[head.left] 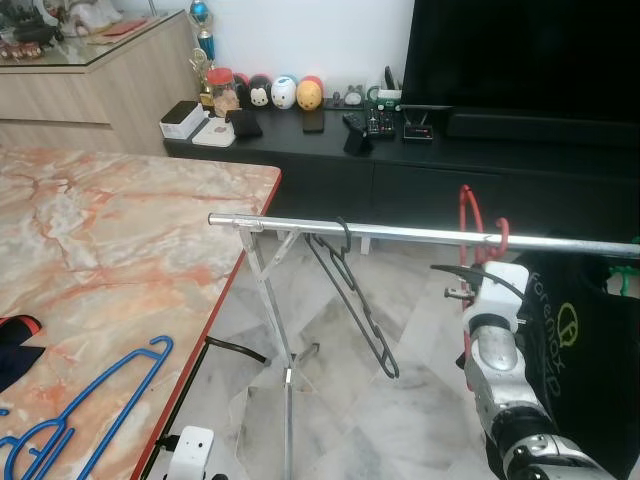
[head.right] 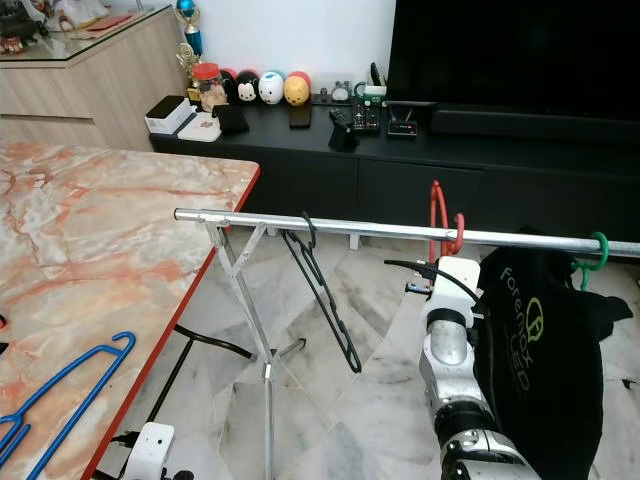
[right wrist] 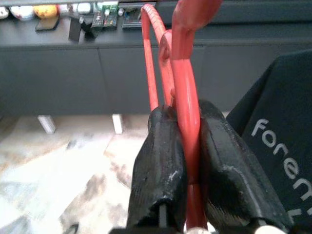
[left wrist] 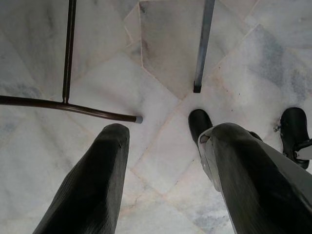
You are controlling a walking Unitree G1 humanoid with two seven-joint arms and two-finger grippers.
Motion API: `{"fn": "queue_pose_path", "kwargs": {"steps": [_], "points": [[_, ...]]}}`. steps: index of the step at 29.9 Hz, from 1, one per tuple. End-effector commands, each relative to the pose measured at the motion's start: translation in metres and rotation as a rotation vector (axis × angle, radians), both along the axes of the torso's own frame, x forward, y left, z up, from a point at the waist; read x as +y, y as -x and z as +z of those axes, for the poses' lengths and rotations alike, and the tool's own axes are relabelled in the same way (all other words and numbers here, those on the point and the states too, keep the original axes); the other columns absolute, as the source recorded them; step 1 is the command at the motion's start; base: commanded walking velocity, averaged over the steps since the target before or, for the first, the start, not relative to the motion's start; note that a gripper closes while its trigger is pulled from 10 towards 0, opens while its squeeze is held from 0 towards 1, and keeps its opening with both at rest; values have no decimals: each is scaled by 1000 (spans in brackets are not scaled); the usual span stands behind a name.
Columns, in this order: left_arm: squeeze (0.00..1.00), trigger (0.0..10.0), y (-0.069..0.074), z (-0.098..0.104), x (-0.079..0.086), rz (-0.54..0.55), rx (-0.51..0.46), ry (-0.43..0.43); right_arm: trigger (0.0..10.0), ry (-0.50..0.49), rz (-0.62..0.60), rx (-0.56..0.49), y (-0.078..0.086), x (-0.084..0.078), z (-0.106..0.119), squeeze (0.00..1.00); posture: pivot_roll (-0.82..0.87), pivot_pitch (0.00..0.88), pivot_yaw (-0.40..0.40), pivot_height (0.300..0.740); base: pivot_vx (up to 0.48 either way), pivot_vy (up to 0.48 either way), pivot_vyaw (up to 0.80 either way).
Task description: Hang hanger
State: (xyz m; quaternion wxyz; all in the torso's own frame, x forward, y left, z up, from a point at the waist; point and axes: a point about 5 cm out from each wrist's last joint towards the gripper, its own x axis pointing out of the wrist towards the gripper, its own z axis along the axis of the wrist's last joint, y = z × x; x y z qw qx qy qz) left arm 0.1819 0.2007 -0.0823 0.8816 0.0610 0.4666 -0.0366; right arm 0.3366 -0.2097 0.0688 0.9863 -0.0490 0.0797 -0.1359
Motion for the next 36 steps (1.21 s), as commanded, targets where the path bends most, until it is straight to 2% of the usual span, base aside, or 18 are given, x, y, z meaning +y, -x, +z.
{"fn": "queue_pose_path", "kwargs": {"steps": [1,2,7,12,17,24,25,26,27,28,29,34,36], "points": [[0,10000,1,0,4,7,13,-10,10000,-16,18,5,-5,4,4,0,-34,0,76,740,0,0,0],[0,10000,1,0,4,6,13,-9,10000,-53,11,-16,-6,4,6,0,-32,0,75,740,0,0,0],[0,10000,1,0,4,8,14,-8,10000,-54,16,59,-5,3,-1,0,-32,0,75,740,0,0,0],[0,10000,1,0,4,6,16,-5,10000,-84,19,73,-5,4,-2,0,-31,0,75,740,0,0,0],[0,10000,1,0,4,5,16,-5,10000,-73,22,179,0,6,-17,0,-30,0,75,740,0,0,0],[0,10000,1,0,4,7,14,-6,10000,-88,34,146,0,10,-15,0,-31,0,76,740,0,0,0],[0,10000,1,0,4,7,14,-6,10000,-98,39,108,-1,12,-11,0,-30,0,76,740,0,0,0],[0,10000,1,0,4,6,14,-6,10000,-101,41,94,-2,12,-9,145,-30,0,76,740,0,0,0],[0,10000,1,0,4,6,14,-6,10000,-100,42,79,-3,12,-7,427,-30,0,76,740,0,0,0],[0,10000,1,0,4,6,14,-6,10000,-100,42,79,-3,12,-7,427,-30,0,76,740,0,0,0],[0,10000,1,0,4,6,14,-6,10000,-89,45,58,-4,12,-5,1000,-30,0,76,740,0,0,0],[0,10000,1,0,4,5,14,-5,10000,2,51,-5,-4,13,4,1000,-27,0,76,740,0,0,0],[0,10000,1,0,4,6,15,-4,10000,0,51,-39,-4,14,7,1000,-29,0,77,740,0,0,0]]}}
